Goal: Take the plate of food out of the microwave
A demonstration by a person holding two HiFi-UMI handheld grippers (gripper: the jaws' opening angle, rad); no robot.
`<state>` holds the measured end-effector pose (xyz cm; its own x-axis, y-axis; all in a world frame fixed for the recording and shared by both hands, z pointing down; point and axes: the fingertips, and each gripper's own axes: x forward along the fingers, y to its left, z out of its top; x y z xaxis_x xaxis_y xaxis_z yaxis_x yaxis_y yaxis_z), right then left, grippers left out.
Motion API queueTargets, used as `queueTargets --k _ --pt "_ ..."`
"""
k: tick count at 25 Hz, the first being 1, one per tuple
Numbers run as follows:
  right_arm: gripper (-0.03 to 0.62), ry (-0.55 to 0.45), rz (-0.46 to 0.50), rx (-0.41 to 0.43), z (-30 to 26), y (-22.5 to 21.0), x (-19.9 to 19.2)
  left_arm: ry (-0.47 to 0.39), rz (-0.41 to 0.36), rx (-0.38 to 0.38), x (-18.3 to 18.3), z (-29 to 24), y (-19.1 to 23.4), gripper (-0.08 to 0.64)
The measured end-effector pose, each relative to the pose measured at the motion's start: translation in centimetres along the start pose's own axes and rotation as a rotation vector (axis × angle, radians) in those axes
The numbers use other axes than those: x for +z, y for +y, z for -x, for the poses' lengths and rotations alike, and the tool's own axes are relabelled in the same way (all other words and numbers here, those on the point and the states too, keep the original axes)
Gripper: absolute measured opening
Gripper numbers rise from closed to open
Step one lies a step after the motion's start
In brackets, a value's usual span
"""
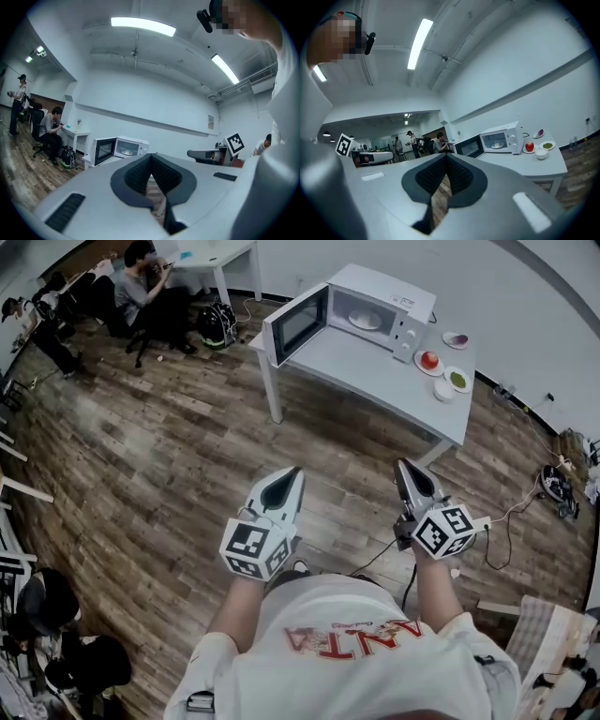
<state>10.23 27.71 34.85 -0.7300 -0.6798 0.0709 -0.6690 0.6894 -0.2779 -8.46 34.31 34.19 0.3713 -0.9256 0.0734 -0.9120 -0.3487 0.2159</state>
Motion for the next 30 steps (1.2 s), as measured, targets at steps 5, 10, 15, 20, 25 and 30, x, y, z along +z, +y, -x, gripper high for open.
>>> queueTargets --k 5,10,15,20,25,30 --pt "0.003 0.014 0.014 -0.014 -2.7 2.2 -1.0 0.003 0.007 -0.020 -0.2 0.8 3.3 0.006" --pt "0.003 0.030 0.019 -0.037 -4.1 1.9 -0.9 -0.007 0.023 -0.041 0.3 0.0 4.8 0.006" --pt "0.003 0.044 0.023 -0.028 -6.8 1.5 -0.9 -0.005 0.034 -0.042 0.5 -1.3 6.6 0.006" --pt "0.003 0.033 0.017 0.005 -10.4 -0.1 -0.2 -0.007 0.027 -0.023 1.0 -4.0 8.6 0.006" --pt "0.003 0.016 -0.004 0.017 -14.0 -3.4 0.9 -0.003 0.005 -0.009 2.1 -8.1 10.5 0.006" --pt "0.003 0.018 -0.029 0.028 -17.3 -8.1 2.5 0.006 -0.002 0.005 3.5 -13.8 11.4 0.006"
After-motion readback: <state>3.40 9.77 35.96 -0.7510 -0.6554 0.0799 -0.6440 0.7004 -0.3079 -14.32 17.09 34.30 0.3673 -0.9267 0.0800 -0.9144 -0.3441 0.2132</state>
